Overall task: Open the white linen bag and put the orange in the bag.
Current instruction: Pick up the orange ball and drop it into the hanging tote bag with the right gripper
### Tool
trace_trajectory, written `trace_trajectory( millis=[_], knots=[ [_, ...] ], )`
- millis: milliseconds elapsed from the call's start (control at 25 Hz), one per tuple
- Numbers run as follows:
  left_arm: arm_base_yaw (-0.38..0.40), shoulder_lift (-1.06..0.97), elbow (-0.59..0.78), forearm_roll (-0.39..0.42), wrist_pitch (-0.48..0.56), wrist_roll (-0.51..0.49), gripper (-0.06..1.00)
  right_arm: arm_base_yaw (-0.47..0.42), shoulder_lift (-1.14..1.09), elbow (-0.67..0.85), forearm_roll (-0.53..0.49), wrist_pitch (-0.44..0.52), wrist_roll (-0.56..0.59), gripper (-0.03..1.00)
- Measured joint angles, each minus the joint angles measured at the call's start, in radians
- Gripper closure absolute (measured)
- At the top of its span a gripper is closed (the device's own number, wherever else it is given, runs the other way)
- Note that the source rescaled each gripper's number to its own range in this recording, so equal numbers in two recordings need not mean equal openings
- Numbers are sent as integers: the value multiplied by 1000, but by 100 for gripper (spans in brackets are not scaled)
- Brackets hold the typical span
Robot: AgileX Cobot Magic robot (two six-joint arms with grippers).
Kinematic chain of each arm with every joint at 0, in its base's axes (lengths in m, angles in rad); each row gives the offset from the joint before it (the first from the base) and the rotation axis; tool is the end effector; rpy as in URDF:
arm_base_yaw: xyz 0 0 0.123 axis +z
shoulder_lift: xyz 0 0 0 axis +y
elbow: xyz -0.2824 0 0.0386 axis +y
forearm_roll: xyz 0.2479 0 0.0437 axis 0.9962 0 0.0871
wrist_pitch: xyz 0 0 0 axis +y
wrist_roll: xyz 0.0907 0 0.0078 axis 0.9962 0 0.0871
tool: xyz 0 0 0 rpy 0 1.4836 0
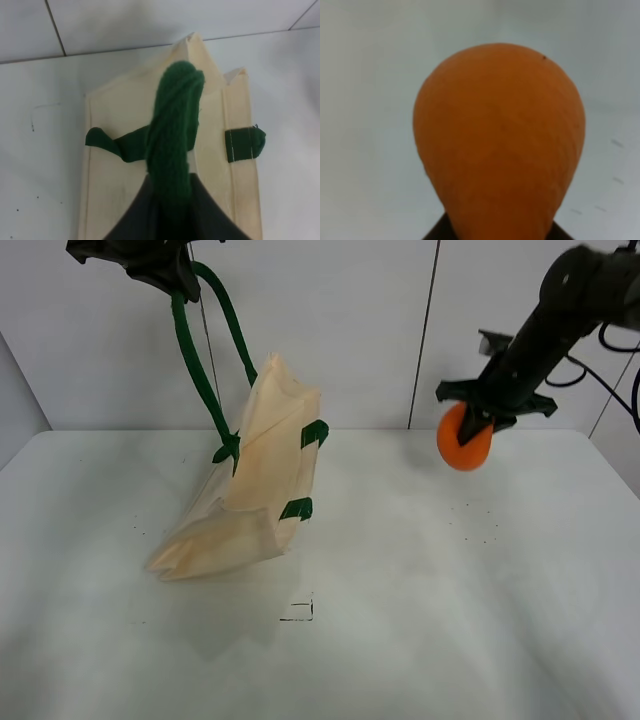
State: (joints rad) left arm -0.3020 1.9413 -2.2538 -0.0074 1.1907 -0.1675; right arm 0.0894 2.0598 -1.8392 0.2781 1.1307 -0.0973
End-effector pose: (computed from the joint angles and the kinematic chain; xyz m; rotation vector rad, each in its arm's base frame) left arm 0.4052 -0.1269 0.4252 0.1597 2.3691 -0.2362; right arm 0.4422 0.0624 0.2589 -0.1498 2.8073 0.3798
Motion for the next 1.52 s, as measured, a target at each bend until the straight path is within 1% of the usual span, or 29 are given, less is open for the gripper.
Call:
trace_trajectory(
  millis=[80, 200, 280, 360, 520, 640, 800, 1000, 1120, 1160, 1200, 1240, 1320, 1360, 1440, 1520],
  knots=[
    [0, 0, 0, 0, 0, 0, 94, 25, -4, -80, 48, 32, -11, 97],
    [0, 0, 0, 0, 0, 0, 94, 92, -4, -157, 124, 26, -14, 97],
    [0, 0, 0, 0, 0, 0, 94, 152, -4, -175, 178, -13, -14, 97],
    [0, 0, 0, 0, 0, 0, 94, 208, 0, -178, 209, -58, -14, 97],
    [0, 0, 0, 0, 0, 0, 94, 314, 45, -179, 227, -125, -14, 97],
    [0, 0, 0, 0, 0, 0, 94, 370, 108, -179, 230, -155, -14, 97],
    [0, 0, 0, 0, 0, 0, 94, 408, 193, -179, 250, -209, -14, 97],
    [0, 0, 0, 0, 0, 0, 94, 414, 263, -179, 317, -267, -16, 97],
    [0, 0, 0, 0, 0, 0, 94, 414, 277, -179, 324, -272, -66, 97],
    [0, 0, 0, 0, 0, 0, 94, 414, 277, -179, 331, -272, -84, 94],
    [0, 0, 0, 0, 0, 0, 94, 414, 277, -179, 338, -271, -98, 86],
    [0, 0, 0, 0, 0, 0, 94, 414, 277, -179, 345, -269, -108, 73],
    [0, 0, 0, 0, 0, 0, 94, 414, 277, -179, 346, -263, -122, 32],
    [0, 0, 0, 0, 0, 0, 94, 414, 277, -179, 345, -258, -130, 17],
    [0, 0, 0, 0, 0, 0, 94, 414, 273, -179, 327, -229, -137, 4],
    [0, 0, 0, -1, 0, 0, 94, 413, 261, -179, 273, -189, -111, 0]
  ],
)
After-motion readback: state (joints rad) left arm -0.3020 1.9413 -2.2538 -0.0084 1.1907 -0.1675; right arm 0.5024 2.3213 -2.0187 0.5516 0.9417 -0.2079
